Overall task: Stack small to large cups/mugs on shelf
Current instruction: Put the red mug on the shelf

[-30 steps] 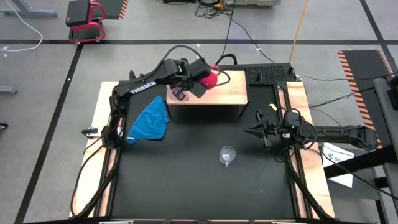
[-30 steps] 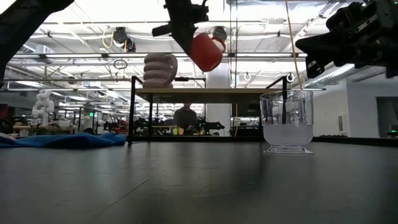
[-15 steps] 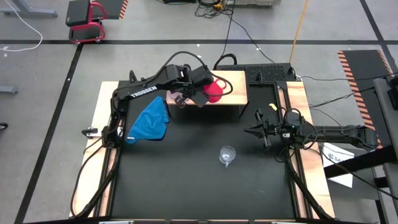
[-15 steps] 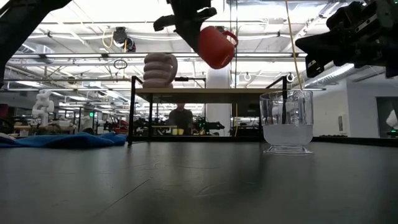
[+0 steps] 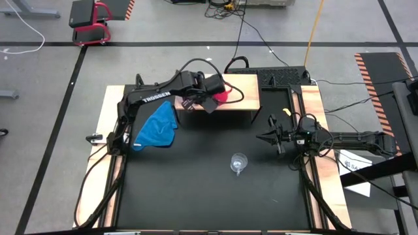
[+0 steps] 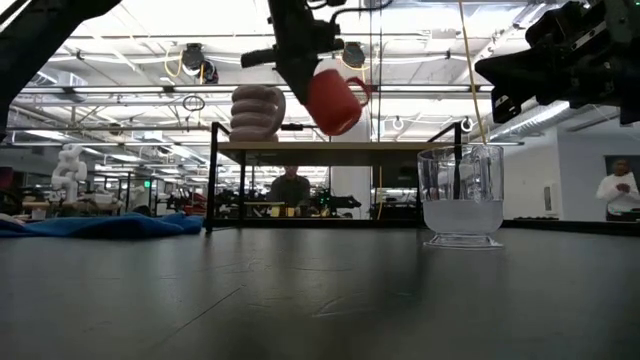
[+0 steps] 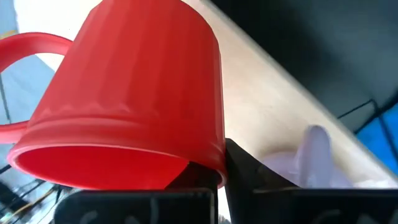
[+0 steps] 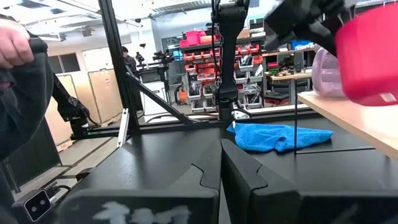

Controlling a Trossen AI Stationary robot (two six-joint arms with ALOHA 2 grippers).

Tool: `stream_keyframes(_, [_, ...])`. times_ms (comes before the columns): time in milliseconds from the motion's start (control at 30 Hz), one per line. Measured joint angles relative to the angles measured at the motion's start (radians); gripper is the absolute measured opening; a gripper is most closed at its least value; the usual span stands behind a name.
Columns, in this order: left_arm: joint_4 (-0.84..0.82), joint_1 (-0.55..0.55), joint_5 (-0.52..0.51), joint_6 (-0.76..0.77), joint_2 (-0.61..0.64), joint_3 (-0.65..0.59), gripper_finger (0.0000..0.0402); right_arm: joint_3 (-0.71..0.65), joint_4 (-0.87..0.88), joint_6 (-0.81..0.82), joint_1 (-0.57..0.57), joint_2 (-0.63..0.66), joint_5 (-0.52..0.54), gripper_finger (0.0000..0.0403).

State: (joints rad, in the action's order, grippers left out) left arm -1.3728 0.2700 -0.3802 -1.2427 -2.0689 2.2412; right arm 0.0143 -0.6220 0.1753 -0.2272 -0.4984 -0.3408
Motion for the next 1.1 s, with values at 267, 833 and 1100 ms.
stream_keyframes(267, [0.046,-0.021,-0.118,-0.041,0.000,-0.071,0.0005,0.000,0.000,-0.004,0.000,0.000,0.000,0.0000])
stream_keyframes(833, [0.092,-0.046,-0.242,-0.115,0.000,-0.108,0.0005,0.000,0.001,-0.004,0.000,-0.001,0.000,0.0000])
stream_keyframes(1100, [0.096,-0.060,-0.249,-0.163,-0.022,-0.108,0.0005,0.000,0.004,0.006,0.000,-0.001,0.000,0.0000])
